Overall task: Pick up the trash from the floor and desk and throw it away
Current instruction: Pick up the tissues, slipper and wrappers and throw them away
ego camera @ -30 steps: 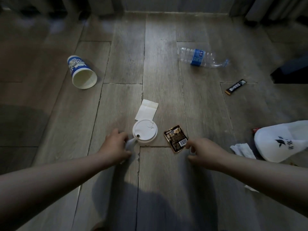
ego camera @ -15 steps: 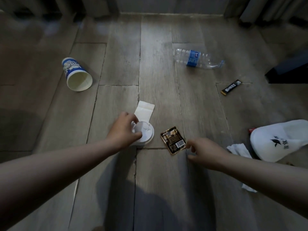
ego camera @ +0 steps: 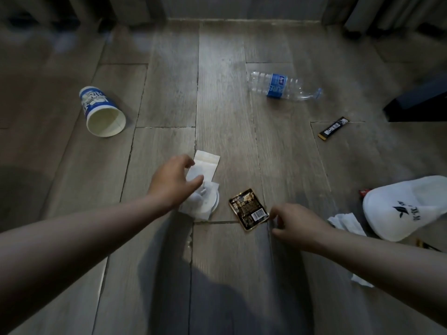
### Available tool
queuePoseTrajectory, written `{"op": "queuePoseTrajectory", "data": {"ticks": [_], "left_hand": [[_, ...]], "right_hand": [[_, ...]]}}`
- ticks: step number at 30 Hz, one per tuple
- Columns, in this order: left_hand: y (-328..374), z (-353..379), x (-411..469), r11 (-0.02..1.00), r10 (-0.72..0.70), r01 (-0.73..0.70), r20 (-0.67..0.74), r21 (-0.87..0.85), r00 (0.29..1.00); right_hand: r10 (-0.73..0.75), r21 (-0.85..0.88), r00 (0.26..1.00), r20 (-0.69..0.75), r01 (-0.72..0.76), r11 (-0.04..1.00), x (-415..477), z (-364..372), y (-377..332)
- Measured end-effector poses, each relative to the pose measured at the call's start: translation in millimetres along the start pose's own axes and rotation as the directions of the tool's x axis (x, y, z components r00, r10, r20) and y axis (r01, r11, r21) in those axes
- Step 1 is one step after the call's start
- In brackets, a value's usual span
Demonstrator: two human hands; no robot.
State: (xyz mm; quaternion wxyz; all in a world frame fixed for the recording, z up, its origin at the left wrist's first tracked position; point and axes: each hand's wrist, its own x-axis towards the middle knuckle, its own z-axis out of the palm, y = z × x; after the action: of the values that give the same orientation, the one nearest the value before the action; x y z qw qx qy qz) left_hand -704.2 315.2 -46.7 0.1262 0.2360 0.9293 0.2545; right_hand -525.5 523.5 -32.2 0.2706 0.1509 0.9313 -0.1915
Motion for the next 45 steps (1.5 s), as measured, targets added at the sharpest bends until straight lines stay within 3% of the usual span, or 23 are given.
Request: {"op": "queuePoseTrajectory", "data": {"ticks": [6, 10, 19, 24, 34, 40, 45], "left_hand": [[3, 11, 26, 0.990, -0.081, 0.054, 0.215, 0.128, 0.973], [7, 25, 28, 0.983, -0.062, 0.024, 0.205, 0.182, 0.977], [-2, 22, 35, 0.975, -0.212, 0.219, 0.132, -0.039, 0.968], [-13, 21, 36, 0.925, -0.343, 0.362, 0.156, -0.115, 0.926], [-26, 14, 26, 0.971, -0.221, 0.233, 0.179, -0.050, 0.959], [-31, -6, 27, 0.951, -0.198, 0.189, -0.012, -0.245, 0.980], [-25, -30, 26, 0.817, -0.258, 0.202, -0.029, -0.541, 0.966]], "right_hand": [[0.018, 0.044, 1.000, -0.011, -0.018, 0.999, 6, -1, 3], [0.037, 0.060, 0.996, -0.080, -0.032, 0.998, 13, -1, 3], [-0.016, -0.010, 0.988, -0.155, 0.014, 1.000, 41, 10, -17], [0.078, 0.025, 0.982, -0.170, -0.075, 0.997, 45, 14, -22], [0.221, 0.105, 0.967, -0.126, -0.209, 0.972, 45, 17, -31], [0.252, 0.222, 0.958, -0.135, -0.218, 0.950, 45, 12, -29], [0.281, 0.301, 0.958, -0.056, -0.252, 0.920, 44, 8, -28]]}}
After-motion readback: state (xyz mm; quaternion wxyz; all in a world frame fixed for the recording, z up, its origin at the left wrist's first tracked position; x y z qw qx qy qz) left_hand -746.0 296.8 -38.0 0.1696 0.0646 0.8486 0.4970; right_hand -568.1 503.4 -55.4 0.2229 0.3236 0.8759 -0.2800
